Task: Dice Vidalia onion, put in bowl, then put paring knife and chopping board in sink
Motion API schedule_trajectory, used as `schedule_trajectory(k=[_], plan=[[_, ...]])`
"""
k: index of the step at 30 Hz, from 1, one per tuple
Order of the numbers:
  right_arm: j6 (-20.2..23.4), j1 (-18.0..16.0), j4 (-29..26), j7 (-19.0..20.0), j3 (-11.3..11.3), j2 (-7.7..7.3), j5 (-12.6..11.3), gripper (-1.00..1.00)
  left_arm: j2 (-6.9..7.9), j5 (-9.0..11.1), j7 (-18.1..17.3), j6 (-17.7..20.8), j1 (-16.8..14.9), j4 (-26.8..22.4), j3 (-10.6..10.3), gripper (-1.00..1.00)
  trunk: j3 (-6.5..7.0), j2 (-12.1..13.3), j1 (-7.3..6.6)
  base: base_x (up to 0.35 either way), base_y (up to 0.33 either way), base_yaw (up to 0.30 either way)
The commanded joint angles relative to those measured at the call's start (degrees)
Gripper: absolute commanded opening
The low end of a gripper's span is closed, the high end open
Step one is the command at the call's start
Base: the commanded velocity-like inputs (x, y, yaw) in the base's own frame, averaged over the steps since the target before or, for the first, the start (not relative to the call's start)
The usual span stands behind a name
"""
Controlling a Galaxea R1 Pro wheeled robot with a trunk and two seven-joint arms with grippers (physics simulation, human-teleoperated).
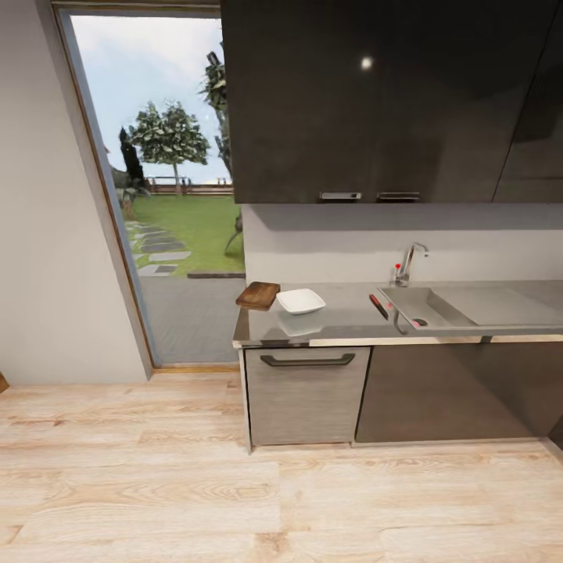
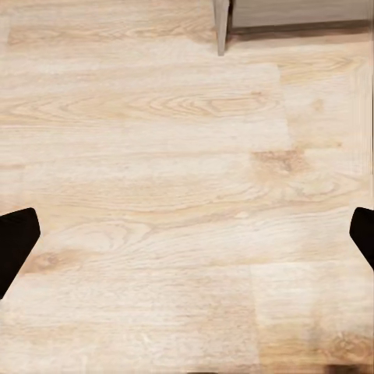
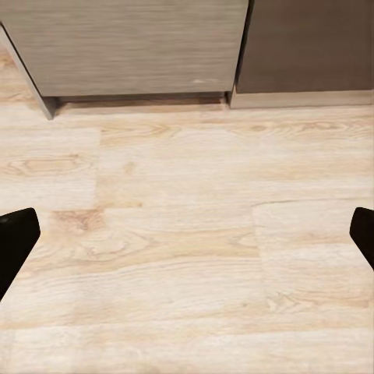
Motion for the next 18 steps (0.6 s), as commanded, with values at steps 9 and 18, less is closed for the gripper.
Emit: schedule_trajectory(k=[9,18], plan=[[-0.13,-0.02,-0.01,-0.10,0.02,0.00,0.00,1.00,0.21,0.01,-0.13,-0.11,3.71,-7.17,-0.03,1.00,-0.09,-0.08,0.03,0.000,0.000,0.000],[-0.19,-0.02,-0.03,-0.06,0.02,-0.01,0.00,1.00,0.48,-0.15,-0.22,-0.23,16.87,-24.96,-0.03,1.00,-0.09,-0.08,0.03,0.000,0.000,0.000]])
